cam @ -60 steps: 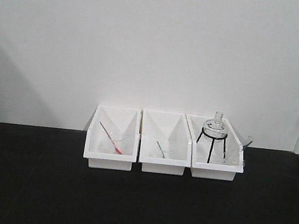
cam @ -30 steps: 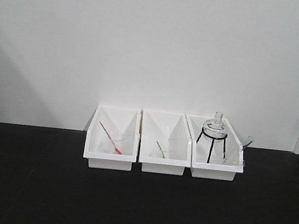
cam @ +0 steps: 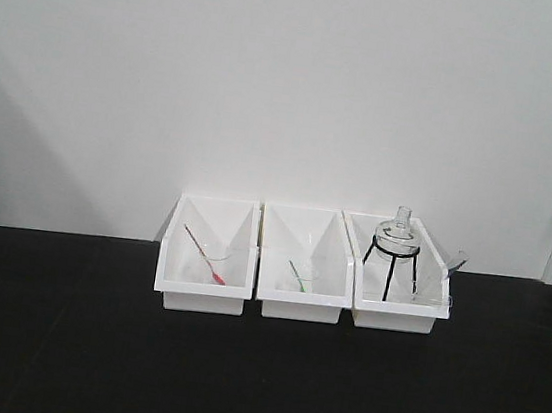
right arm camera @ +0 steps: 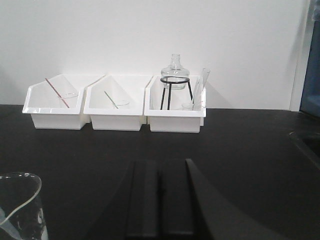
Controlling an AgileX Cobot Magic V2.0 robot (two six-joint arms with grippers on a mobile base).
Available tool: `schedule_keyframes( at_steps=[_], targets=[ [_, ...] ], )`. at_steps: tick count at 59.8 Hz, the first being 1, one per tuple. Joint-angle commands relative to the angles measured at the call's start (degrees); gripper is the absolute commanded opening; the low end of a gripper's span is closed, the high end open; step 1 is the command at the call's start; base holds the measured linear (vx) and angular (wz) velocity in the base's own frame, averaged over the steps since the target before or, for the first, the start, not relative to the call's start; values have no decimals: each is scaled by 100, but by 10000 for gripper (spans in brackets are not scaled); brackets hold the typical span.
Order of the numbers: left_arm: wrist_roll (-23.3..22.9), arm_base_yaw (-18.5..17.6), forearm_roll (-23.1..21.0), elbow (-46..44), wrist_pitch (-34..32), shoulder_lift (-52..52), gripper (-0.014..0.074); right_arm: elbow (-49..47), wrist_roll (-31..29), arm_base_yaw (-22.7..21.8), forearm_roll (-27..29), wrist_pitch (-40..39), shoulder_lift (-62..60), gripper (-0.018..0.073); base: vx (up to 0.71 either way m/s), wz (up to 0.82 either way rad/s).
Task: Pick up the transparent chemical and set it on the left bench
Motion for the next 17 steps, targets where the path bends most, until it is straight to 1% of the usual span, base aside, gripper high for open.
schedule_keyframes(
  at_steps=[1, 17],
  targets=[
    [-45, -10, -4, 93, -449, -110, -3, 39, -50, -26, -5, -472, -79, -8, 0, 0],
    [-45, -10, -4, 93, -449, -110, -3, 39, -50, -26, -5, -472, -79, -8, 0, 0]
  ],
)
